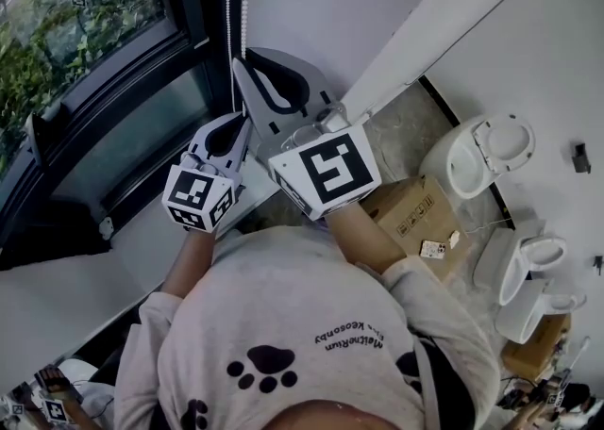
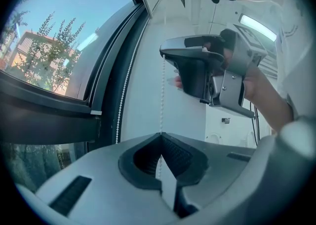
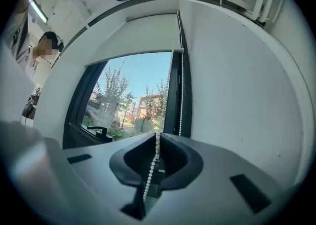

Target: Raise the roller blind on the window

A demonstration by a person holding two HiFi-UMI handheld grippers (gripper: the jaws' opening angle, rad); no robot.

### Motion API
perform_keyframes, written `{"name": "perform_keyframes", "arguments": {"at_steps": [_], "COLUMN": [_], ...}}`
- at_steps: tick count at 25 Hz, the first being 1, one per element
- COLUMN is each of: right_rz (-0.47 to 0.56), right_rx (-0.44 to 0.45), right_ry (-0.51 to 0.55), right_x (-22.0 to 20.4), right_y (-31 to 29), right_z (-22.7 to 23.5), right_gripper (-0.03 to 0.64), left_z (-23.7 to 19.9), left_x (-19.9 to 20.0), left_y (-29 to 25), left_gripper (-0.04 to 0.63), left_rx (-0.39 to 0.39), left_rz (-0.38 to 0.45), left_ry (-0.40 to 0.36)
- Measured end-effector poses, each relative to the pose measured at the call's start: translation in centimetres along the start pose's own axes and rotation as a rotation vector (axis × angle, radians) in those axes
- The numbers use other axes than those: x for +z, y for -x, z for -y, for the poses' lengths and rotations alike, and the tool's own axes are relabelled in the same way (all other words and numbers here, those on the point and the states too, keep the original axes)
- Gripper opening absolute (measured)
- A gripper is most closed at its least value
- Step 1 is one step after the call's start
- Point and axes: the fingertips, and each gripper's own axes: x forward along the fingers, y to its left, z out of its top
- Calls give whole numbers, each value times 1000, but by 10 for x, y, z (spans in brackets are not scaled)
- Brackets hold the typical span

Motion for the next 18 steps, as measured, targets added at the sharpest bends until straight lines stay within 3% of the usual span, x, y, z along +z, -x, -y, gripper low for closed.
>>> {"name": "perform_keyframes", "arguments": {"at_steps": [8,13,18], "right_rz": [-9,-64,-52], "right_rx": [-7,-2,-24], "right_ry": [-7,-25,-5], "right_x": [-9,-41,-53], "right_y": [4,3,6], "right_z": [1,-9,-15], "right_gripper": [17,17,17], "left_z": [2,-7,-7], "left_x": [-8,-41,-58], "left_y": [1,4,5], "left_gripper": [8,8,8], "left_rx": [-8,8,11], "left_rz": [-23,-66,-77], "left_ry": [-2,62,32]}}
